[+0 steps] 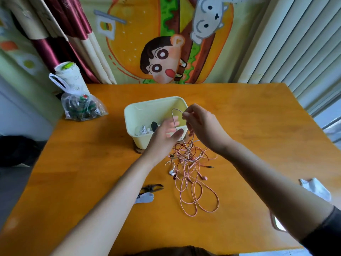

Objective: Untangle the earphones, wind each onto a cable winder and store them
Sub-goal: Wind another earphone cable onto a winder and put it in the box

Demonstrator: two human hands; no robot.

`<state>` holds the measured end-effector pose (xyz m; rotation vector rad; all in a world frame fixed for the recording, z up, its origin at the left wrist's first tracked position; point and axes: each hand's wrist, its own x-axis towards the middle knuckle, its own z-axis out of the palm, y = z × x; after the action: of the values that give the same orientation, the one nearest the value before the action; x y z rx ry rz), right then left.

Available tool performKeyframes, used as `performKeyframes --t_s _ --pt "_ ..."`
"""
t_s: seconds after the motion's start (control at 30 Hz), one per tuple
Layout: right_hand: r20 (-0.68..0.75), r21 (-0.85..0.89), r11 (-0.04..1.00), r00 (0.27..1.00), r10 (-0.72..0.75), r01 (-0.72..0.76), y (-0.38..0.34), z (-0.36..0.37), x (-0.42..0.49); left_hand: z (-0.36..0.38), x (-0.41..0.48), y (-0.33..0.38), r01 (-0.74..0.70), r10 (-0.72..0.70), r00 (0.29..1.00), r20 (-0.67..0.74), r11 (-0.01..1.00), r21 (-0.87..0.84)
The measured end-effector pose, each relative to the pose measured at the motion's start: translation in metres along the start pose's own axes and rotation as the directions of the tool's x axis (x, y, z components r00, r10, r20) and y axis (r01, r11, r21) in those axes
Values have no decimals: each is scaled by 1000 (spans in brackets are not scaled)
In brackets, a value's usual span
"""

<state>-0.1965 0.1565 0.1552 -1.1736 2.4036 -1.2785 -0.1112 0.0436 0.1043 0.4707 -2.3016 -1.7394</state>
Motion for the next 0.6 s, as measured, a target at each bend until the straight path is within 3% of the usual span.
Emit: performKeyframes --t_s 0.13,0.2,0.33,0.5,0.6 --pt "-71 -55 998 997 21 -25 6 -16 -8 -4 -4 19 -13 -1 998 -60 973 -230" --pt "-33 -110 993 999 40 -43 19 -24 -15 -10 -3 27 -2 -39 991 -125 948 -318" --pt "27 -216 965 987 158 -148 53 -25 -32 -14 -3 47 -40 21 991 -135 990 -136" --pt "-6 -71 912 914 406 -405 79 -23 -39 -13 -7 58 -76 57 988 -140 988 -135" --pt "-163 -29 917 907 389 -398 71 -37 -28 -15 -6 46 -76 74 984 -165 997 -4"
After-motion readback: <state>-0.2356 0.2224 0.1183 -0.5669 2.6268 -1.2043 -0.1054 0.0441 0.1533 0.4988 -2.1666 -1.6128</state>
